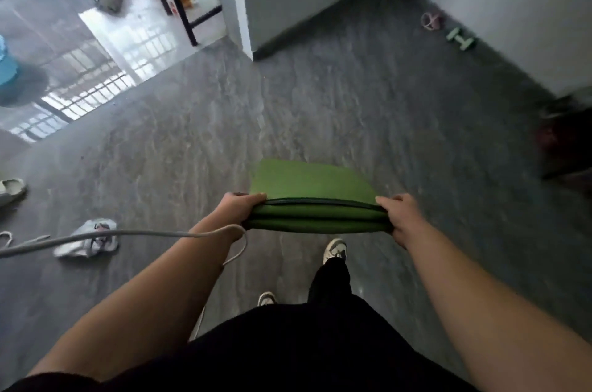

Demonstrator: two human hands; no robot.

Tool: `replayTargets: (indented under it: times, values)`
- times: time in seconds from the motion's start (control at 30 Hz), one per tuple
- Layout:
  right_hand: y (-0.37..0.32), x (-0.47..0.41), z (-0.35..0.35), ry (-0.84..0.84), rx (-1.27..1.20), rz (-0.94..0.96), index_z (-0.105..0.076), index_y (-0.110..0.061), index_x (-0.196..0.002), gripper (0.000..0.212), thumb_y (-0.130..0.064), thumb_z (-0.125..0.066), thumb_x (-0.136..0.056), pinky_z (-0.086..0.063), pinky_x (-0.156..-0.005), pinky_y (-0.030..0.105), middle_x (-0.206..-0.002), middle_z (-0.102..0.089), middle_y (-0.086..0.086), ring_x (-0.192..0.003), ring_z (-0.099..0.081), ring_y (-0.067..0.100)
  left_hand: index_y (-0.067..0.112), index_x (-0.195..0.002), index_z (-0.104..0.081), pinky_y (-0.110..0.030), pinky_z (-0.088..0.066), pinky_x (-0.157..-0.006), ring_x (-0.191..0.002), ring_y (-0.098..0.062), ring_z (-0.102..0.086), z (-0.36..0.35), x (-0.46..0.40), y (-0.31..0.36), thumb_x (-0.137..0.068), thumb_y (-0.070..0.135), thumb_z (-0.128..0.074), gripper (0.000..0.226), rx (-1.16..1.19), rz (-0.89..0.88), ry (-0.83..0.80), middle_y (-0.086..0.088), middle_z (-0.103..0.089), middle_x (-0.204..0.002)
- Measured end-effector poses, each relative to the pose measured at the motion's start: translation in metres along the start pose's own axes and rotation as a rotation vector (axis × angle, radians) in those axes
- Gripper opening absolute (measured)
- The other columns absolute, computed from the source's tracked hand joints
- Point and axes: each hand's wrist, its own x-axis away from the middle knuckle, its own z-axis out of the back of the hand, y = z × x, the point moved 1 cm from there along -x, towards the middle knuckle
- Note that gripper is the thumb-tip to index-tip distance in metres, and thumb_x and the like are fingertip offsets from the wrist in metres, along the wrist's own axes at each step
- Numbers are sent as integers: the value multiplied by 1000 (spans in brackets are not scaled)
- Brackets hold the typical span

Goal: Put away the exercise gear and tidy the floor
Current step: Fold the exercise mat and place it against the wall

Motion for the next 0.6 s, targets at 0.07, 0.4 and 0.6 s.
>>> replayTargets:
  times: [0.07, 0.4, 0.6]
  values:
    - [-5, 14, 43, -28, -190, -62, -46, -14, -115, 34, -9, -67, -89, -51, -57, 34, -97, -58, 15, -71, -58, 25, 0, -116, -57, -34, -52, -60, -71, -28, -65, -40, 6, 19, -69, 20, -85, 58, -14, -40, -60, -22, -64, -100]
    - [-13, -18, 286, 35, -647, -156, -62, -9, -122, 35, -1, -47, -91, -54, -80, 42, -99, -72, 14, -91, -65, 32, 23, -137, -52, -42, -56, -87, -106, -30, -68, -336, 33, 107, -86, -2, -66, 58, -165, -316, -511, -6, -71, -119]
    - [-54, -61, 385, 152, -777, -4, -48, -24, -131, 54, 10, -39, -89, -54, -85, 48, -103, -68, 10, -92, -64, 32, 37, -137, -48, -48, -52, -97, -115, -20, -64, -479, 52, 168, -88, 6, -70, 62, -425, -586, -628, 4, -65, -129]
